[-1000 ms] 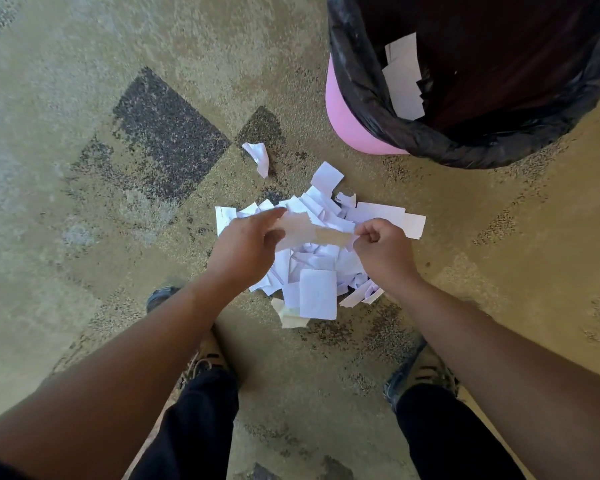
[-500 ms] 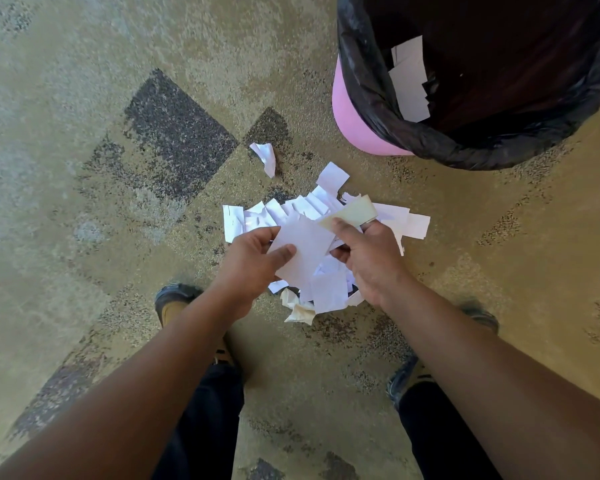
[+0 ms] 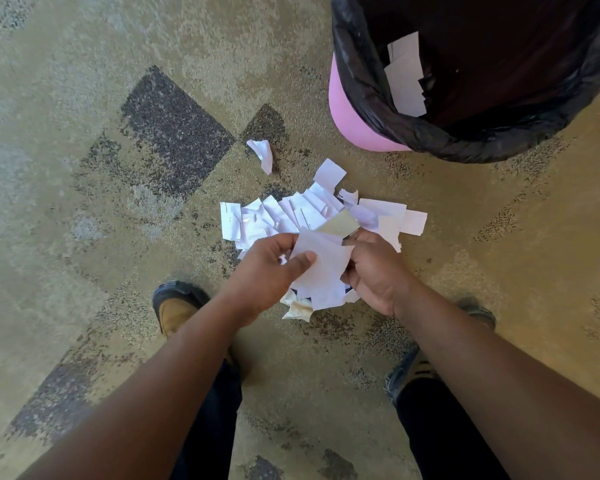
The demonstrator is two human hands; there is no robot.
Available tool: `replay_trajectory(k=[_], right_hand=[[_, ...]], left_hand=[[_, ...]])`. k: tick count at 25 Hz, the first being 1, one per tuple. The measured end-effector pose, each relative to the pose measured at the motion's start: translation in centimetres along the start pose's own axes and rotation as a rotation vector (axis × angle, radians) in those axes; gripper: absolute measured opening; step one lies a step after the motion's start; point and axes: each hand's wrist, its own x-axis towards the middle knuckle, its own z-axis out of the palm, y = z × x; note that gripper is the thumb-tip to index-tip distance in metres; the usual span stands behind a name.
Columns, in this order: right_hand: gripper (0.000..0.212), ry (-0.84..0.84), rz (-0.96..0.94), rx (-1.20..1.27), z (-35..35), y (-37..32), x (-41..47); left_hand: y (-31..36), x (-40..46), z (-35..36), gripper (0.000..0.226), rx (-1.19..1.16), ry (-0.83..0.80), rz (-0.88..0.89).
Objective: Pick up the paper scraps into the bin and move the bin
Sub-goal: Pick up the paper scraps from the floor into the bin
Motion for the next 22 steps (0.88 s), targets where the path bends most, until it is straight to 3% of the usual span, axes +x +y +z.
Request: replay_trajectory(k=[3,5,7,9,11,12,14,16,20,22], right_hand=[[0.022,0.031,0.008,0.019,0.1,0.0,-0.1],[0.02,0.15,-0.072,-0.009,-0.2,0.1,0.0],[0.021,0.309,-0.165,0.036,-0.9,-0.2,0.1],[0.021,0.381,-0.195,0.137,-1.6,-0.9,-0.1],[0.021,0.324,-0.159,0.189,-1.7,-1.5,-0.6],[0.021,0.253,-0.118,0.204,-1.6,-1.7,-0.9],[0.021,0.102,-0.024,0.247,-0.9,-1.8,-1.2],[0.024,0.04,0.002,0.3,0.0,-1.6,-1.1],[0.036,0.188,-0.147,0.07,1.3,-1.0,-0.3],[0.034,0.251,-0.193,0.032,1.9,-0.6,-0.2]], left_hand=[[-0.8,-0.2,0.5,0.025,-0.121,0.108,0.006],[-0.8,-0.6,0.7,0.009,-0.195,0.234,0.0],[-0.8,-0.6,0.5,0.008,-0.243,0.359,0.002],[-1.1,-0.7,0.4,0.035,-0.195,0.459,0.001],[-1.4,-0.8,0.5,0.063,-0.118,0.496,0.003],[-1.5,-0.8,0.6,0.058,-0.089,0.501,0.01],[-1.3,-0.4,0.9,0.025,-0.1,0.477,0.013],[-0.8,-0.3,1.2,0.021,-0.238,0.37,-0.017],[0.1,-0.5,0.9,0.025,-0.487,0.191,-0.075],[0.3,-0.5,0.9,0.016,-0.456,0.155,-0.052]])
